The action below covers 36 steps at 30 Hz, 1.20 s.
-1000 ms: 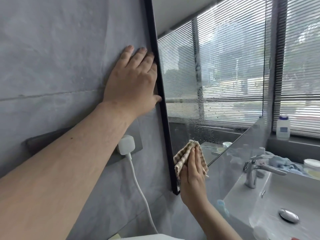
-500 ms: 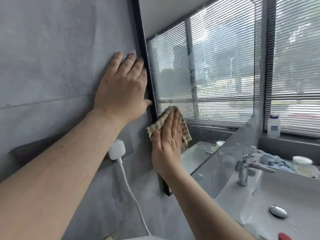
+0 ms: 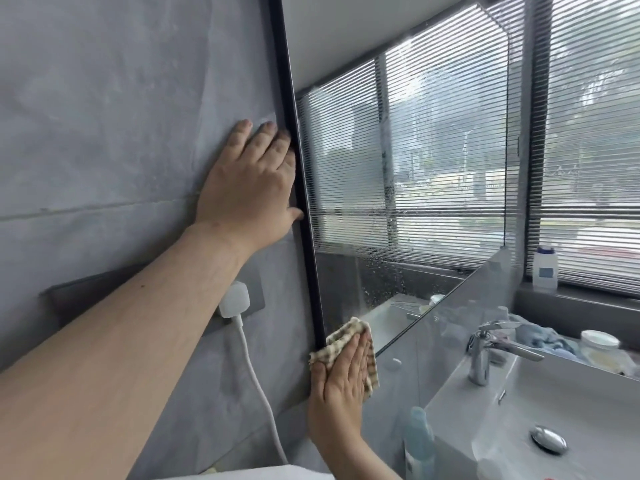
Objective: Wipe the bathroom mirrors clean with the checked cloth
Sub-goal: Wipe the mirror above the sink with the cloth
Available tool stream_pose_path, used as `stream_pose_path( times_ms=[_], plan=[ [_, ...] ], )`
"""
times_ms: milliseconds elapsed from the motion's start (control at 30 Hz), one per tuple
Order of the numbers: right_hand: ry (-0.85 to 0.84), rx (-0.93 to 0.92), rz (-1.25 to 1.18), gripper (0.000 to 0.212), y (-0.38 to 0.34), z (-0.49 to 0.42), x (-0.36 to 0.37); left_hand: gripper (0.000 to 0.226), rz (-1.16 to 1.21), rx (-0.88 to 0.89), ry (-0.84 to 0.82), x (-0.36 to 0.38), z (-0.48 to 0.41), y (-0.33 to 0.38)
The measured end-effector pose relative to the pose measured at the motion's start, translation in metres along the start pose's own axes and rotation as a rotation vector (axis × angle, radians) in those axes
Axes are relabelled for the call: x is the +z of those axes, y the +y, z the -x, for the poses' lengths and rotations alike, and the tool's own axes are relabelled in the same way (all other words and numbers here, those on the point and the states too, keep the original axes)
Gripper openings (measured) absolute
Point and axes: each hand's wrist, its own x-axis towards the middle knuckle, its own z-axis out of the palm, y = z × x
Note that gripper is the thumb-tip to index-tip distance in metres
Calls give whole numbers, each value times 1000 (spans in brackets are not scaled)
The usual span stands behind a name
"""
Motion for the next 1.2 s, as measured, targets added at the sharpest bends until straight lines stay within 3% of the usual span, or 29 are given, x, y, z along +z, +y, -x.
stream_pose_path(
  times_ms=[333, 767, 1000, 1200],
  plan=[
    [79, -271, 69, 78, -93, -93, -41, 90, -8, -1, -10, 1, 0, 0],
    [138, -135, 49, 75, 31, 4, 17, 89, 0, -12, -5, 0, -1, 1],
    [89, -287, 87, 76, 25, -19, -1, 91, 14, -14, -19, -2, -2, 1],
    [52, -472, 101, 76, -45, -91, -45, 89, 0, -11, -30, -2, 0, 1]
  ],
)
